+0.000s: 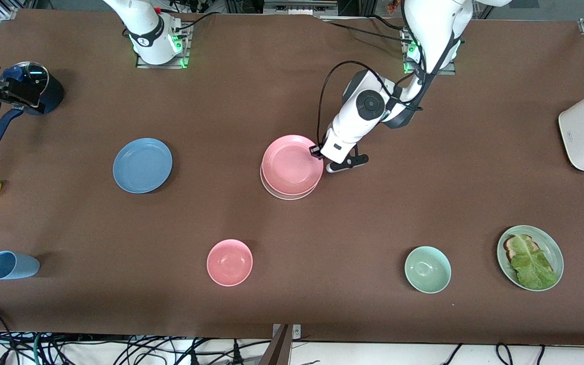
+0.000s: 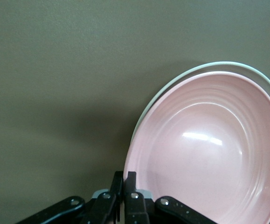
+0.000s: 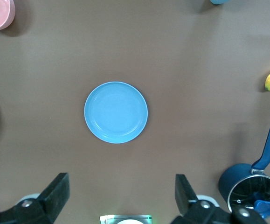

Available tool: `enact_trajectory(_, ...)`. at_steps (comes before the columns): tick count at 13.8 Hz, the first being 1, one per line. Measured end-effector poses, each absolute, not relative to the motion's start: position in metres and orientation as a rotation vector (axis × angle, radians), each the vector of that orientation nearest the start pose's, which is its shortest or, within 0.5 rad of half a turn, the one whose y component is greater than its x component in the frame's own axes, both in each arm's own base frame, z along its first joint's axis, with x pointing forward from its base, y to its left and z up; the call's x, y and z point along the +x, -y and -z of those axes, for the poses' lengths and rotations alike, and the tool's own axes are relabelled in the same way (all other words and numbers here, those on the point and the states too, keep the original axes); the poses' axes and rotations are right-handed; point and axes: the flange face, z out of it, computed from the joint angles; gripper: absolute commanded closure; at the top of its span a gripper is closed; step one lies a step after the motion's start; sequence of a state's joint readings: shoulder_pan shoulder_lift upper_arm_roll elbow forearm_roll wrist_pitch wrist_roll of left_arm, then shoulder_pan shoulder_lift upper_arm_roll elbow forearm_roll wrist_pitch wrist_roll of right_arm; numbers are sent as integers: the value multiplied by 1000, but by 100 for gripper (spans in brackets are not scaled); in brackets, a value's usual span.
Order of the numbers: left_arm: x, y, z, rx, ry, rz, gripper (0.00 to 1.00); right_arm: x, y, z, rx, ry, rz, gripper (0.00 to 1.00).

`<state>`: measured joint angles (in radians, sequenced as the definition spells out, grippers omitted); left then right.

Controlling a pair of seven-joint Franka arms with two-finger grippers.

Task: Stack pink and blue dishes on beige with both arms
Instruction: 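Open the left gripper and draw it back from the stacked plates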

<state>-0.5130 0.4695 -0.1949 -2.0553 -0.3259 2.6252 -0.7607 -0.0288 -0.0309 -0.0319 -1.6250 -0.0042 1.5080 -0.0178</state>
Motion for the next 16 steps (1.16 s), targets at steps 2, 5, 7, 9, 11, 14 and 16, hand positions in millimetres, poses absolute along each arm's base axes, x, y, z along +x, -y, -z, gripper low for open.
enact_trajectory(2, 468, 385, -220, -3346, 607, -166, 100, 536, 33, -611, -3138, -67, -135, 0)
enact_trajectory(5, 472, 383, -220, -3345, 618, -159, 76, 536, 33, -611, -3138, -67, -135, 0)
enact_trajectory(7, 474, 383, -222, -3347, 621, -153, 69, 536, 33, -611, -3138, -67, -136, 0)
enact_trajectory(9, 475, 383, -221, -3347, 626, -150, 65, 536, 33, -610, -3137, -67, -140, 0)
enact_trajectory(11, 487, 374, -224, -3341, 645, -116, 61, 535, 33, -610, -3137, -67, -143, 0)
enact_trajectory(14, 520, 338, -242, -3272, 482, -77, 59, 535, 33, -610, -3137, -67, -144, 0)
enact_trajectory(16, 545, 309, -273, -3237, 349, -123, 57, 535, 33, -610, -3137, -67, -145, 0)
